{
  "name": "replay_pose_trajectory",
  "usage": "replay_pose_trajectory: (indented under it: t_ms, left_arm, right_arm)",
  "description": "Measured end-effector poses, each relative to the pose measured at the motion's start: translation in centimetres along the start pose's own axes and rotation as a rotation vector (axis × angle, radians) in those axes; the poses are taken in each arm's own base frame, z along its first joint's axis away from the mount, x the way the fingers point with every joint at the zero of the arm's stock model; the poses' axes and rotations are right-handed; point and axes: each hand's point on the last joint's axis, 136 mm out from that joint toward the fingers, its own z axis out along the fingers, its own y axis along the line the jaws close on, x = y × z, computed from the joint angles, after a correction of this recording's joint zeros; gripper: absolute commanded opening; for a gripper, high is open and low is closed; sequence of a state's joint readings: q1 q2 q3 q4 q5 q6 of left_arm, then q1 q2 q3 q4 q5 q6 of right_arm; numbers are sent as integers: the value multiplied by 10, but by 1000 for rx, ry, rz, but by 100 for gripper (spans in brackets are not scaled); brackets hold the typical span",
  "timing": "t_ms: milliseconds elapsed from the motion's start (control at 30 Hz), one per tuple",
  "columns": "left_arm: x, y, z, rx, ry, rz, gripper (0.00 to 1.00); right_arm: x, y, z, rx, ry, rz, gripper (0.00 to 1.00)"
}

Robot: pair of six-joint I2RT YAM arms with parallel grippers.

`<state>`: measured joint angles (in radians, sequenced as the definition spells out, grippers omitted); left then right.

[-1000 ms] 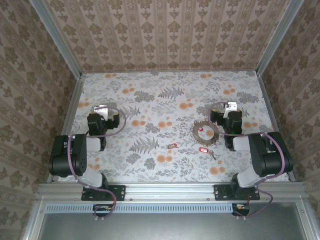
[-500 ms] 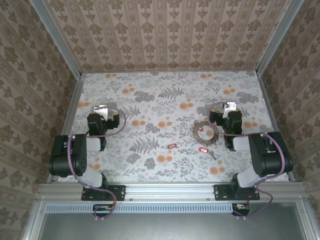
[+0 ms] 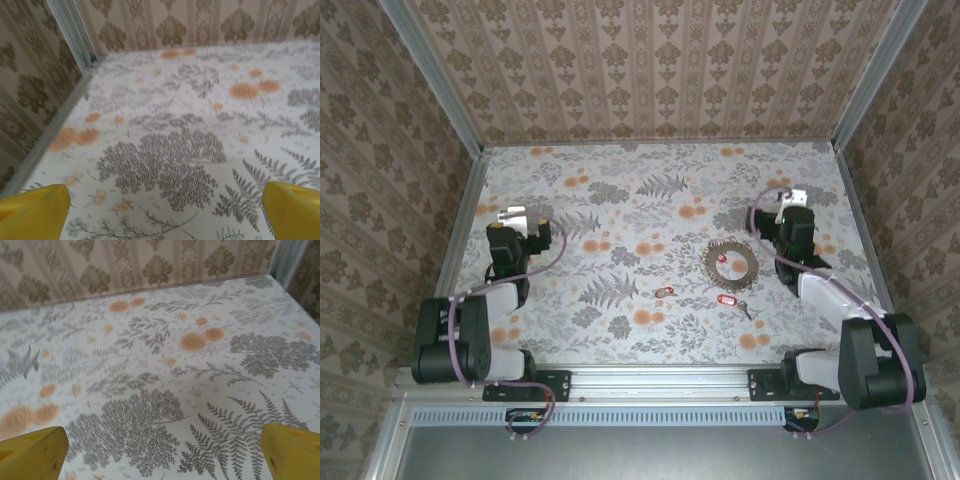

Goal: Put the keys on the keyring

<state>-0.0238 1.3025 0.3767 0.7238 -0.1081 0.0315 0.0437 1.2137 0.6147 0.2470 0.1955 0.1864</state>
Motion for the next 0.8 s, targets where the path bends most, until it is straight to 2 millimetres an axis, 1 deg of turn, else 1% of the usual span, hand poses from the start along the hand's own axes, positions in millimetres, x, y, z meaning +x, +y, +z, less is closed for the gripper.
replay_pose_trajectory:
  t_ms: [33, 67, 100, 133, 167, 233, 267, 333, 367, 433, 500, 567, 700, 767, 800]
  left_arm:
    - [-9, 2, -5, -14, -11, -22, 100]
    - [-19, 4, -9, -26, -13, -56, 100]
    - [-26, 7, -11, -39, -12, -86, 100]
    - [-36, 11, -15, -56, -8, -128, 100]
    - [-46, 15, -19, -72, -4, -175, 100]
    - [-60, 21, -26, -95, 13, -265, 100]
    - [-64, 23, -29, -102, 27, -311, 100]
    - [-64, 22, -35, -82, 57, -378, 100]
    - [-60, 20, -38, -62, 80, -403, 100]
    - [-50, 9, -42, 2, 126, -450, 100]
    - [-39, -8, -46, 90, 176, -485, 100]
    - [-31, -29, -50, 182, 225, -509, 100]
    - [-20, -77, -58, 362, 315, -494, 100]
    - [-9, -102, -64, 440, 378, -470, 100]
    - [-5, -111, -66, 465, 401, -460, 100]
  right_arm:
    - [-10, 1, -5, 3, 20, 33, 100]
    - [-15, 3, -9, -6, 40, 56, 100]
    - [-15, 6, -12, -19, 63, 75, 99]
    - [-10, 10, -15, -43, 100, 97, 96]
    - [-1, 14, -17, -66, 142, 117, 94]
    - [25, 22, -18, -107, 254, 165, 87]
    - [38, 27, -19, -126, 311, 192, 85]
    - [58, 34, -20, -155, 406, 246, 78]
    - [66, 39, -21, -169, 442, 271, 77]
    - [77, 48, -23, -197, 494, 313, 75]
    - [85, 57, -26, -218, 531, 334, 74]
    - [95, 68, -27, -244, 577, 339, 70]
    - [124, 83, -27, -261, 686, 328, 69]
    - [138, 92, -25, -260, 742, 307, 68]
    - [143, 95, -24, -258, 764, 296, 66]
